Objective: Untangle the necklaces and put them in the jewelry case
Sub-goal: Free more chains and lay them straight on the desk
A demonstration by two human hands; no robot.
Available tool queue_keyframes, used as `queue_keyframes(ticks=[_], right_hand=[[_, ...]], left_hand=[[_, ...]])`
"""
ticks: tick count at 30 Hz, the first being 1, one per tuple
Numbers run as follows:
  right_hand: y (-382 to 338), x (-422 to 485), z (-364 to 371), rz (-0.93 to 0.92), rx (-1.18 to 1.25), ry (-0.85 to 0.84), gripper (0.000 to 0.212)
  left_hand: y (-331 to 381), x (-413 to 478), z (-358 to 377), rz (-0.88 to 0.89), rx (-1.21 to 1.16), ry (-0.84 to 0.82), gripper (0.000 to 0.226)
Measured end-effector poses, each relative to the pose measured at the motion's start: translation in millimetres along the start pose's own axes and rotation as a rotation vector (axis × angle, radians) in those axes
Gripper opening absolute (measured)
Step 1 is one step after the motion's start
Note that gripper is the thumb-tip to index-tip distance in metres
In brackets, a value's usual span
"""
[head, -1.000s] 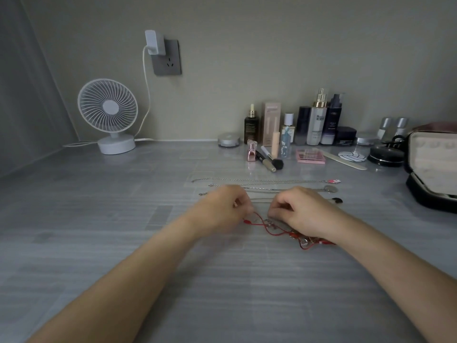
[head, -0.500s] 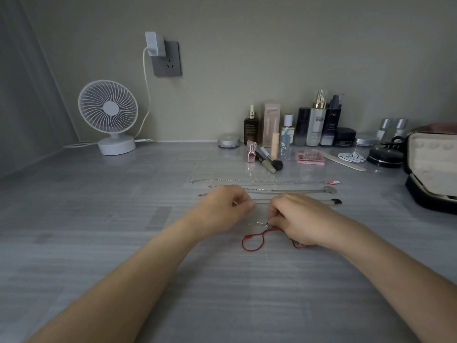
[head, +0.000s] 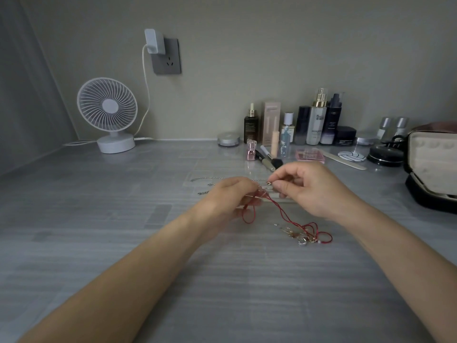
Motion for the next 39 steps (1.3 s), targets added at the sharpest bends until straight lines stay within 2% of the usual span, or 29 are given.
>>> queue_keyframes(ticks=[3,6,10,13,16,24,32,39], right_hand=[[-4,0,-2,-0.030,0.025,0.009,0.024],[-6,0,-3,-0.047,0.069,0.020,0.021],[-6,1,-7,-0.060,0.102,0.043,0.027],[-6,0,-8,-0.060,0.089,0.027,0.031],[-7,-1,-8,-0.067,0.061,0.026,0.032],[-14,-3,-10,-0.094,0.101,0.040,0.023],[-11,-3,-6,-0.061,0.125,0.036,0.026],[-5,-3,-4,-0.044,0.054,0.037,0.015]], left_hand=[[0,-2,3,-0.017,-0.087,-0.037,0.018],[1,-4,5,0.006,-0.043,-0.029,0.021],[11,-4,-8,0.094,0.125,0.125,0.022],[19,-6,-19,0.156,0.141,0.235,0.022],[20,-7,-23,0.166,0.137,0.273,0.021],[18,-8,0,0.170,0.184,0.114,0.014],[29,-10,-11,0.268,0.147,0.222,0.015],[20,-8,-12,0.194,0.113,0.193,0.022]])
Point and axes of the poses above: each hand's wrist, its own x-axis towards the middle knuckle, its own z-axis out of the palm, y = z × x, the point moved 9 cm from there along x, towards the middle knuckle, and after that the axes turned 14 degrees about x, right-handed, at the moved point
